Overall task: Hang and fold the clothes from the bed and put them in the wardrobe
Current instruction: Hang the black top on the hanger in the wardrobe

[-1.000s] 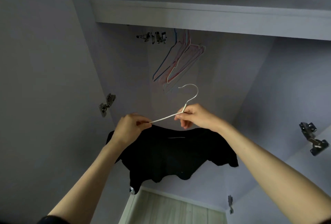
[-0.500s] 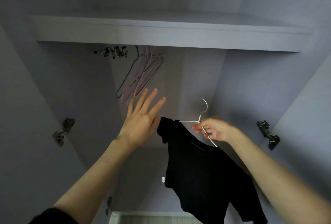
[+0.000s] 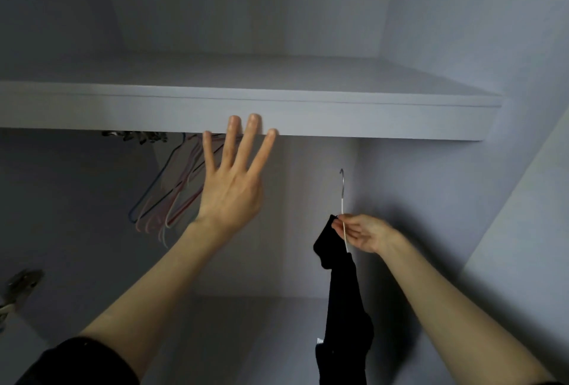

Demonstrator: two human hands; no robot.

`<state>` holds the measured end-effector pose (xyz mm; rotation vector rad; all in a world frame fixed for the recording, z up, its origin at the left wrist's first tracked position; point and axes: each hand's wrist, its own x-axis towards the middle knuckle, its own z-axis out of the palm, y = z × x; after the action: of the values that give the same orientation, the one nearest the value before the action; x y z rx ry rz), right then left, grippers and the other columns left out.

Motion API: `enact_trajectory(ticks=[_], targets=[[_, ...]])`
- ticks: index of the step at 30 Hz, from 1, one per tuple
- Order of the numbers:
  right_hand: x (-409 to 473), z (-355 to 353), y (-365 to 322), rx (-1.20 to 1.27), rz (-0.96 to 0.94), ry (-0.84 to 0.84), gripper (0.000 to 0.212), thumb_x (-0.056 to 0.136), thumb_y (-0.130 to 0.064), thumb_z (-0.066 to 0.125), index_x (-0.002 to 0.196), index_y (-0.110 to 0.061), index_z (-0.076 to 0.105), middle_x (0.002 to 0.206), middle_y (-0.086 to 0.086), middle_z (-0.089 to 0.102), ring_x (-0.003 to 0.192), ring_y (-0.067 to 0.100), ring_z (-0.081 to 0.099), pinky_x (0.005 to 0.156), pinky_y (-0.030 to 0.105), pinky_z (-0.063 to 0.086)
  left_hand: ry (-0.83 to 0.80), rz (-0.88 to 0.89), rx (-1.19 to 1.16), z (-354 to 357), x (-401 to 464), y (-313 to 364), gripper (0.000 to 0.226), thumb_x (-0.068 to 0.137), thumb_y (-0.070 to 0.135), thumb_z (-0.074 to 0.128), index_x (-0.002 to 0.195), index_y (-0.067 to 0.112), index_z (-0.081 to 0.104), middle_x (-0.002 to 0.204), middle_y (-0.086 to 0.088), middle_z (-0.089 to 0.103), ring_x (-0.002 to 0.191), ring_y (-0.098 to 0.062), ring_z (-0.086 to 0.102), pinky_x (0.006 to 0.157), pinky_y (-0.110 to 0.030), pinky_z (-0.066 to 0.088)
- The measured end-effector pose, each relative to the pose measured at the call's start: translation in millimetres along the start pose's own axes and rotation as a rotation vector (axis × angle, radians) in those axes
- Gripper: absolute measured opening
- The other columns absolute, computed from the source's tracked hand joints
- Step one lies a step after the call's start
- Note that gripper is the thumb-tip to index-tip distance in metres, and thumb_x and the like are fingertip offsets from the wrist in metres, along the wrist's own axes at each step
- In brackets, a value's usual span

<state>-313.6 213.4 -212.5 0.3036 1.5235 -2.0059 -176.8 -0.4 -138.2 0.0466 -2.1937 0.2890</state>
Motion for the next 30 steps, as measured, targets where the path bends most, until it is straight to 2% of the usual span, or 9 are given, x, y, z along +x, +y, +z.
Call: enact_trajectory(ticks=[2, 4, 9, 12, 18, 21, 22, 26, 30], targets=[[14, -4, -11, 0.017, -0.028, -0.005, 0.011, 0.092, 0.007, 0.048, 0.085, 0.002, 0.055, 0.083, 0.017, 0.058, 0.075, 0.023, 0.057, 0.065, 0.029, 0.058, 0.033, 0.002, 0.044, 9, 1, -1, 0.093, 0.069, 0.001, 0.066, 0.149, 0.014, 0.019, 0.155, -0.014, 0.009, 0.142, -0.038, 0.002, 0.107, -0.065, 0.004], [24, -6, -18, 0.003, -0.069, -0.027, 0.016, 0.093, 0.008, 0.046, 0.085, -0.003, 0.054, 0.083, 0.014, 0.058, 0.075, 0.023, 0.058, 0.082, 0.04, 0.051, 0.065, 0.002, 0.06, 15, 1, -1, 0.094, 0.069, 0.001, 0.066, 0.149, 0.015, 0.017, 0.154, -0.012, 0.007, 0.142, -0.039, -0.001, 0.107, -0.064, 0.001], [38, -1, -40, -0.056, -0.245, -0.058, 0.024, 0.091, 0.011, 0.045, 0.105, -0.007, 0.053, 0.087, 0.009, 0.059, 0.076, 0.024, 0.06, 0.07, 0.041, 0.056, 0.113, -0.017, 0.081, 24, 1, -1, 0.094, 0.071, 0.001, 0.062, 0.149, 0.018, 0.012, 0.158, -0.008, -0.006, 0.143, -0.032, -0.014, 0.11, -0.062, -0.004], [46, 4, -57, 0.051, -0.378, -0.037, 0.031, 0.093, 0.008, 0.044, 0.118, -0.008, 0.054, 0.089, 0.006, 0.059, 0.075, 0.021, 0.058, 0.078, 0.036, 0.052, 0.129, -0.014, 0.092, 29, 2, -3, 0.095, 0.072, 0.001, 0.061, 0.149, 0.02, 0.009, 0.157, -0.002, -0.019, 0.143, -0.028, -0.019, 0.111, -0.059, -0.009], [58, 8, -91, 0.121, -0.515, 0.028, 0.036, 0.096, 0.002, 0.042, 0.129, -0.009, 0.052, 0.086, -0.001, 0.057, 0.069, 0.011, 0.05, 0.063, 0.019, 0.042, 0.148, -0.017, 0.13, 31, 5, -1, 0.098, 0.073, 0.001, 0.06, 0.149, 0.021, 0.001, 0.154, 0.0, -0.026, 0.143, -0.03, -0.019, 0.11, -0.061, -0.005], [67, 8, -103, 0.118, -0.519, 0.056, 0.038, 0.096, 0.003, 0.042, 0.131, -0.007, 0.051, 0.084, 0.001, 0.055, 0.067, 0.01, 0.047, 0.056, 0.017, 0.036, 0.149, -0.015, 0.139, 31, 4, 0, 0.099, 0.07, 0.0, 0.063, 0.148, 0.019, 0.007, 0.157, -0.008, -0.008, 0.142, -0.038, -0.005, 0.108, -0.064, 0.001], [71, 9, -107, 0.115, -0.514, 0.058, 0.038, 0.096, 0.004, 0.042, 0.131, -0.007, 0.05, 0.083, 0.001, 0.054, 0.067, 0.009, 0.046, 0.053, 0.015, 0.036, 0.153, -0.015, 0.149, 31, 4, -1, 0.099, 0.069, 0.0, 0.064, 0.148, 0.018, 0.008, 0.157, -0.008, -0.005, 0.143, -0.037, -0.006, 0.108, -0.064, 0.001], [86, 4, -116, 0.106, -0.479, 0.111, 0.039, 0.098, 0.003, 0.037, 0.134, -0.006, 0.047, 0.08, 0.002, 0.049, 0.064, 0.009, 0.042, 0.034, 0.009, 0.032, 0.163, -0.023, 0.168, 33, 4, -3, 0.101, 0.069, 0.001, 0.064, 0.15, 0.02, 0.007, 0.157, -0.006, -0.015, 0.143, -0.029, -0.02, 0.109, -0.063, -0.001], [102, 2, -120, 0.067, -0.451, 0.204, 0.036, 0.098, 0.001, 0.036, 0.13, -0.007, 0.052, 0.074, 0.003, 0.051, 0.059, 0.012, 0.045, 0.03, 0.009, 0.032, 0.162, -0.024, 0.182, 35, 4, -2, 0.101, 0.07, 0.001, 0.062, 0.149, 0.021, 0.002, 0.156, -0.003, -0.023, 0.143, -0.029, -0.019, 0.11, -0.061, -0.001]])
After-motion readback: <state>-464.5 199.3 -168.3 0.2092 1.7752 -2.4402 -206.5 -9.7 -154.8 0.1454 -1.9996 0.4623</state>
